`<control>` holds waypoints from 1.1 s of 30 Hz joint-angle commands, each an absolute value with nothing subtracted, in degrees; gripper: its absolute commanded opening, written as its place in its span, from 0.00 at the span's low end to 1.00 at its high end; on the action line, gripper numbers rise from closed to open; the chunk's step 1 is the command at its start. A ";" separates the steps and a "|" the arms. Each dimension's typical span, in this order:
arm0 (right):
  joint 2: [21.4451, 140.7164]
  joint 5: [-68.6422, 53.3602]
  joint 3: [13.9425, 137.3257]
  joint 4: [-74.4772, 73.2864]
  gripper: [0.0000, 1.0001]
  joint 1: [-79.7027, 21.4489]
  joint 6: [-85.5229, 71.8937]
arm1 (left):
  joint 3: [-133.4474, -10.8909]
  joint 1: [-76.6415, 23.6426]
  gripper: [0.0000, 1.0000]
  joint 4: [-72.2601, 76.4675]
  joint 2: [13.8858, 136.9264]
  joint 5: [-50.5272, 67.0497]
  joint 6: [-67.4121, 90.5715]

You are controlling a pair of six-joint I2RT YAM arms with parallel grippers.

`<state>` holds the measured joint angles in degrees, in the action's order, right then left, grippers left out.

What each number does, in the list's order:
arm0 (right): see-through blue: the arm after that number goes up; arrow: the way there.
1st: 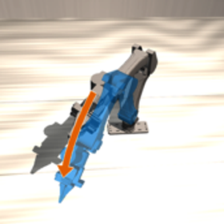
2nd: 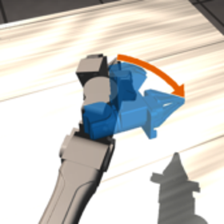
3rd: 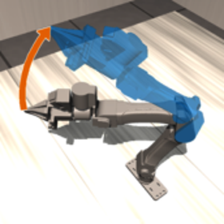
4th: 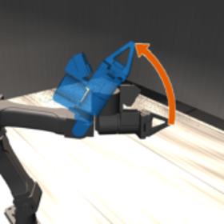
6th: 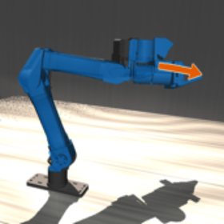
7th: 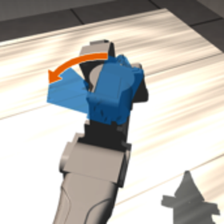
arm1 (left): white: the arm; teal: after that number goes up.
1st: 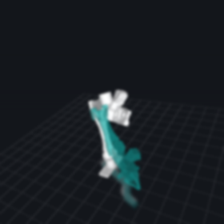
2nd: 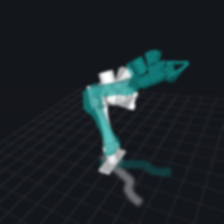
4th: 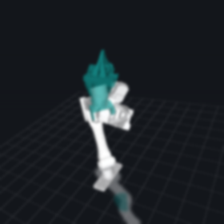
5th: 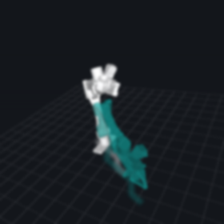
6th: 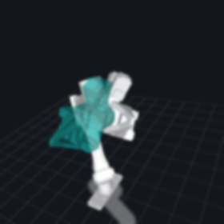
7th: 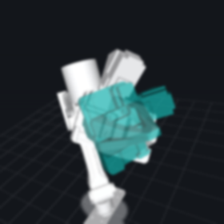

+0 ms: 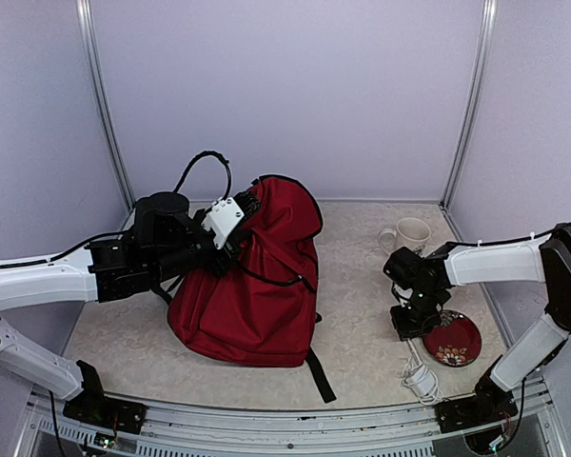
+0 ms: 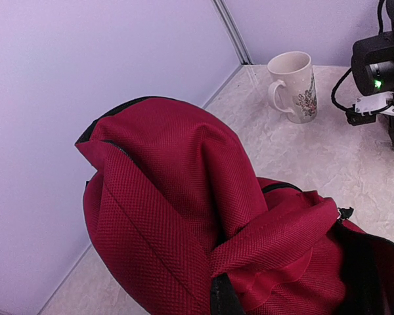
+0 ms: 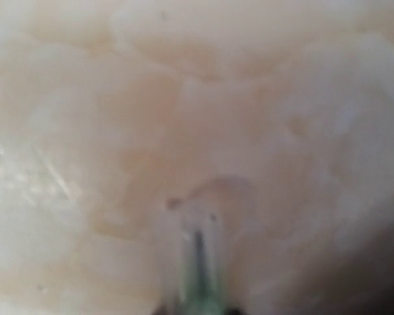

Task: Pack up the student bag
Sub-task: Pick up the pen from the center of the board, then place the pen in the lower front pocket of the bag.

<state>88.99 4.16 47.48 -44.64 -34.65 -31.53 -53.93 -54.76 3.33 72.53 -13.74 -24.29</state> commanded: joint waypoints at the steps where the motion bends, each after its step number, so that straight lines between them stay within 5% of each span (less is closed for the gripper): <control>1: 87.06 4.21 45.35 -44.27 0.20 -34.37 -30.93 | -57.57 -55.72 0.00 10.63 71.10 -11.60 -24.56; 6: 89.84 4.35 45.51 -44.54 0.20 -34.37 -30.38 | -57.69 -55.72 0.00 10.46 70.84 -11.72 -24.57; 9: 89.84 4.15 45.37 -43.84 0.00 -34.37 -30.12 | -57.65 -55.68 0.00 10.46 70.75 -11.72 -24.65; 19: 80.37 8.39 61.21 -37.64 0.00 -36.25 -16.42 | -57.83 -55.80 0.00 10.20 71.27 -11.02 -24.39; 22: 76.31 1.94 64.80 -25.38 0.00 -40.35 -10.14 | -57.70 -55.93 0.00 10.70 71.21 -11.52 -24.08; 29: 73.86 -24.76 56.07 29.53 0.00 -50.91 -7.89 | -57.55 -56.07 0.00 10.99 71.58 -11.56 -24.06; 33: 81.52 -28.80 57.15 38.98 0.00 -52.98 -9.64 | -57.57 -56.09 0.00 11.19 71.22 -11.16 -23.67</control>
